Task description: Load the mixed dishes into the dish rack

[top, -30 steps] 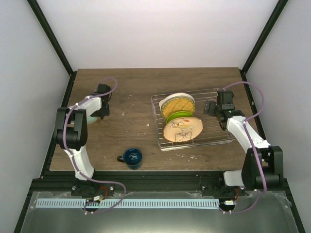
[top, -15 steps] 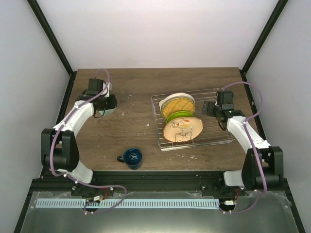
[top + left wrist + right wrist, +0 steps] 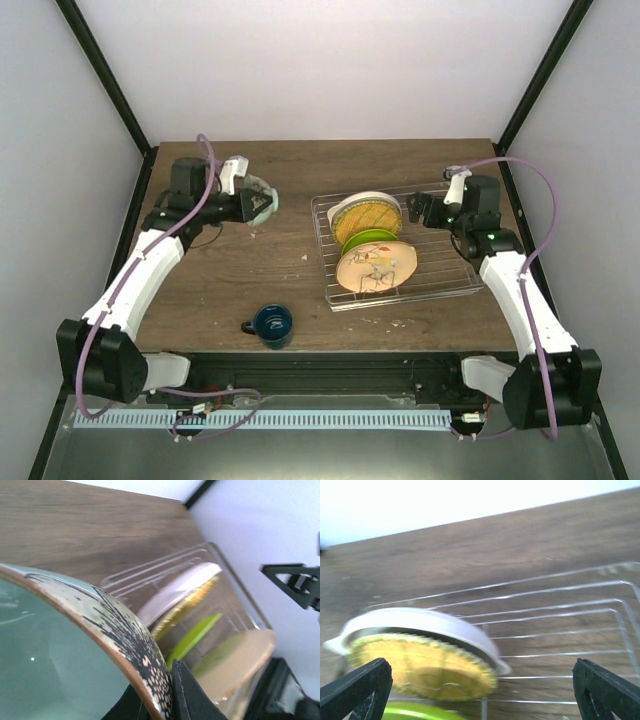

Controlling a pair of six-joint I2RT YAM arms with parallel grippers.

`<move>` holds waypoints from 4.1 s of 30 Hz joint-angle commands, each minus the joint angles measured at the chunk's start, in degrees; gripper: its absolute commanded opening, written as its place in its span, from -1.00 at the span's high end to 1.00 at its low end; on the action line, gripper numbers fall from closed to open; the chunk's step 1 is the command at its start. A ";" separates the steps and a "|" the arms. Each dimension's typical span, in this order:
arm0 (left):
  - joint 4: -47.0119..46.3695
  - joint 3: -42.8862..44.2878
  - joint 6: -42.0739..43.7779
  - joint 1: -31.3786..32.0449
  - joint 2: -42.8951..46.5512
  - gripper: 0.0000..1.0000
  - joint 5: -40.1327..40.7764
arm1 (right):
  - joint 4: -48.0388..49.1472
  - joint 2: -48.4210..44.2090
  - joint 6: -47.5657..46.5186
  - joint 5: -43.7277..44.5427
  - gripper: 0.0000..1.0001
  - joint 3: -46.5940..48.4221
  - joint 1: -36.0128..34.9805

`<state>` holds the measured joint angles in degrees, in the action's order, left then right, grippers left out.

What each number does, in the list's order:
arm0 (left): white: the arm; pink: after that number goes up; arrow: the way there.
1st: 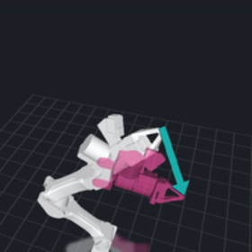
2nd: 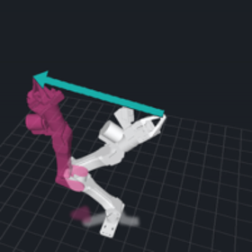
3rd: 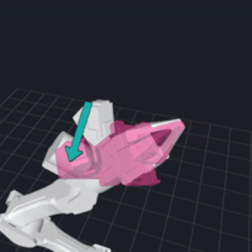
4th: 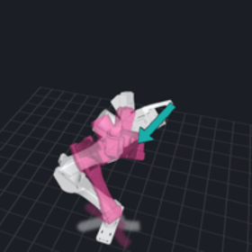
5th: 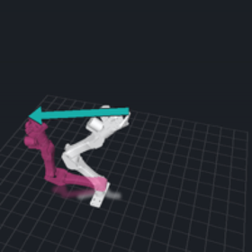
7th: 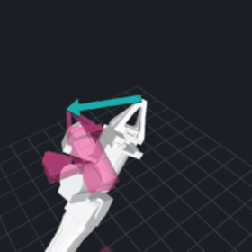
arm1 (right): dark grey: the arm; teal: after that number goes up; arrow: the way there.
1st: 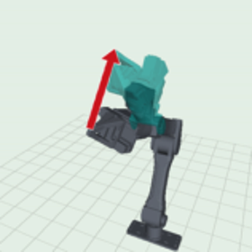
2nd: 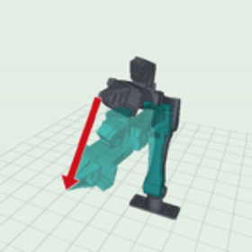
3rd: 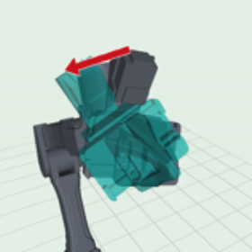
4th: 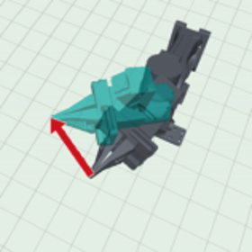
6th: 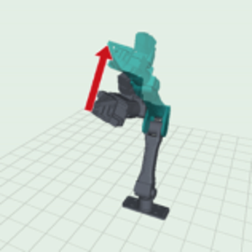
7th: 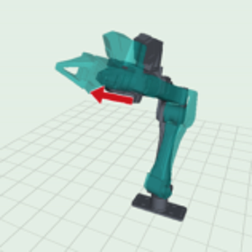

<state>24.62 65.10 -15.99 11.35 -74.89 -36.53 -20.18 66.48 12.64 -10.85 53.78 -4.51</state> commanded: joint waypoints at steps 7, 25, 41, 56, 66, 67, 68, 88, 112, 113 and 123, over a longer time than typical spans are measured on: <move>-12.75 -4.54 -5.74 4.35 6.78 1.00 -16.88 | 15.93 -7.18 4.70 -42.46 -1.00 -4.06 0.47; -23.41 -6.41 -12.39 18.30 6.78 1.00 -15.23 | 38.93 -6.43 21.19 -51.22 -0.85 -12.77 -7.64; -26.60 -4.55 -13.28 22.94 2.69 1.00 -11.79 | 42.40 -2.67 22.34 -48.04 -0.72 -12.84 -13.48; -27.31 -2.39 -14.05 23.84 1.50 1.00 -11.32 | 44.61 0.65 22.33 -47.24 -0.72 -13.39 -14.98; -29.43 -2.31 -15.30 23.93 0.78 1.00 -12.38 | 47.93 2.34 23.77 -47.41 -0.71 -13.28 -16.36; -29.50 -2.28 -15.34 24.02 0.72 1.00 -12.42 | 48.23 2.48 23.88 -47.42 -0.71 -13.29 -16.46; -29.69 -2.32 -15.43 24.03 0.71 1.00 -12.53 | 48.55 2.59 23.96 -47.35 -0.70 -13.29 -16.61; -31.19 -1.79 -16.25 23.98 -1.48 1.00 -13.28 | 51.41 2.78 23.57 -46.74 -0.34 -13.44 -17.32; -39.37 -3.94 -19.99 23.98 -6.57 0.98 -17.19 | 51.00 4.45 23.14 -44.89 -0.10 -14.06 -17.33; -39.59 -4.04 -20.02 24.02 -6.69 0.97 -17.34 | 50.61 4.47 22.89 -44.61 -0.08 -13.98 -17.29; -40.35 -4.77 -20.35 24.03 -7.61 0.96 -18.13 | 45.36 5.31 19.73 -41.08 -0.04 -13.13 -17.34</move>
<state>-9.69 59.99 -36.03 32.58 -80.95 -53.60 28.01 70.54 35.59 -54.92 39.22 -19.25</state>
